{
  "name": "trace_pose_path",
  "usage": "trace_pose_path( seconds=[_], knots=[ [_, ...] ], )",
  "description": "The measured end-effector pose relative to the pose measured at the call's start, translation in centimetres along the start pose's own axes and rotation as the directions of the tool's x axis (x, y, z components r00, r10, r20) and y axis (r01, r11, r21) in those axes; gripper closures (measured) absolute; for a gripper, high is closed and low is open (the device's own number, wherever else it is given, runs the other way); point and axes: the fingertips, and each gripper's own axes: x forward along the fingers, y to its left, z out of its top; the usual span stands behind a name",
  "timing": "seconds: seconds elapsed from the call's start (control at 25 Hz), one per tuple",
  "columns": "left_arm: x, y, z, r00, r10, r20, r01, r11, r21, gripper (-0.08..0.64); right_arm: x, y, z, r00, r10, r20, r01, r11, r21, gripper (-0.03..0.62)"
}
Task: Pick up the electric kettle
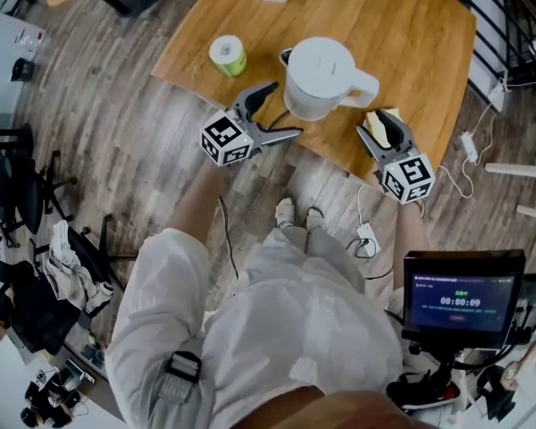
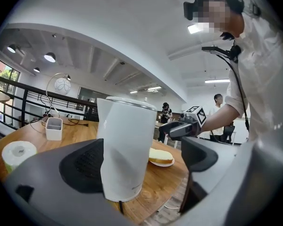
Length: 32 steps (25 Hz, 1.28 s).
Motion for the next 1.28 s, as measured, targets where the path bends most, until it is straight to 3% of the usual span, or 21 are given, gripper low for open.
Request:
trace_pose_path(
  seconds=[0.32,0.68,1.28],
  knots=[
    [1.9,3.1,-1.4,0.999,-0.016,-0.051,0.017,1.0,0.017,0.015,1.9,-2.3,-1.2,1.0,0.008,-0.027,-0.008,1.0,0.008,0.348],
    [3.7,3.4,-1.0,0.992,-0.096,-0.078,0.101,0.993,0.064,-0.023,3.8,-3.5,-0.8,1.0,0.0,-0.022,0.0,1.0,-0.005,0.348],
    [5.9,3.7,-0.6,0.99,-0.137,-0.025,0.139,0.982,0.125,-0.023,4.8,-4.3,-0.1,1.0,0.023,0.011,-0.022,0.998,-0.06,0.348]
  ],
)
